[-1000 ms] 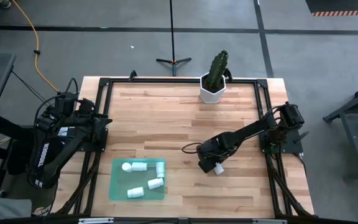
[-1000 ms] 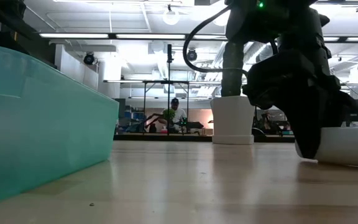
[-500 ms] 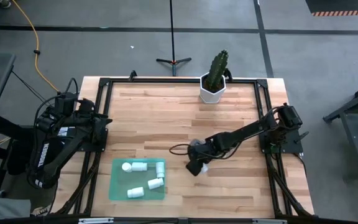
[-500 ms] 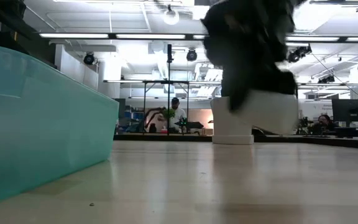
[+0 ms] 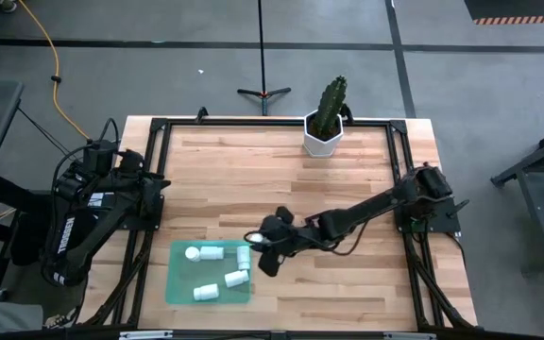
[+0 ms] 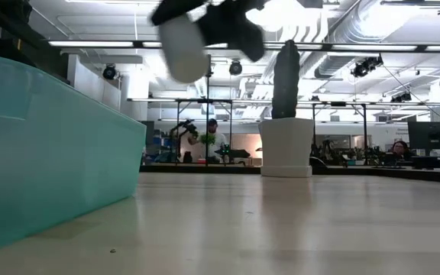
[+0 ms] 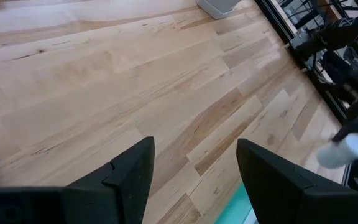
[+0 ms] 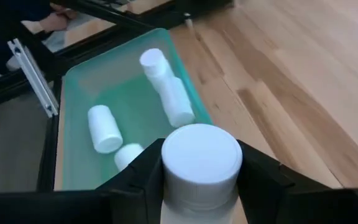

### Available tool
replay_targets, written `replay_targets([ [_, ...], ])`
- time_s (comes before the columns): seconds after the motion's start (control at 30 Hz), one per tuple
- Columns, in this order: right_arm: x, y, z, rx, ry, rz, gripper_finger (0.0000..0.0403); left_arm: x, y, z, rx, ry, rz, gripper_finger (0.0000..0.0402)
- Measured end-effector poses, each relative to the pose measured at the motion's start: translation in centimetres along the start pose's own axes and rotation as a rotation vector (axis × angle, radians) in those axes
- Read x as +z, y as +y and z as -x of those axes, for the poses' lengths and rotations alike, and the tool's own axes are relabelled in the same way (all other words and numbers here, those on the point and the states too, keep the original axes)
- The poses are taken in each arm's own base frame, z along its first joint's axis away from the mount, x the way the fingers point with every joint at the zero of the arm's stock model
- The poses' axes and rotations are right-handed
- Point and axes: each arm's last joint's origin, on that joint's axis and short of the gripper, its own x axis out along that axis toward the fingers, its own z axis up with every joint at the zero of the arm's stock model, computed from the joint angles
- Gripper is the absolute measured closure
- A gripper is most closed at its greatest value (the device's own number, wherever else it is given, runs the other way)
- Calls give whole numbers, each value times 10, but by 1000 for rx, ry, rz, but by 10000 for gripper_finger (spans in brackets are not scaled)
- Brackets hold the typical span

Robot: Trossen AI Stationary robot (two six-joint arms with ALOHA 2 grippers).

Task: Pick and place pill bottles into a basket
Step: Put the white pill bottle into the green bin

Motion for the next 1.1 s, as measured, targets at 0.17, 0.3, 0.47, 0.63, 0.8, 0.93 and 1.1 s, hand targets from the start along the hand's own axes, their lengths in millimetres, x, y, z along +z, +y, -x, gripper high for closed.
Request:
replay_targets([
  [0.17, -2, 11, -37, 39, -5, 68, 257, 0, 0, 0, 2, -1, 0, 140],
  [0.3, 4, 22, -71, 85, -1, 127, 257, 0, 0, 0, 2, -1, 0, 140],
  [0.47, 18, 40, -112, 173, 23, 220, 257, 0, 0, 0, 3, -1, 4, 140],
  [0.63, 19, 51, -138, 184, 133, 296, 257, 0, 0, 0, -2, 1, 6, 140],
  [0.8, 13, 52, -148, 178, 161, 309, 257, 0, 0, 0, -3, 1, 14, 140],
  [0.93, 10, 48, -148, 157, 202, 253, 199, 0, 0, 0, -5, 3, 27, 140],
  [1.1, 18, 43, -147, 151, 198, 218, 122, 0, 0, 0, -6, 4, 28, 140],
])
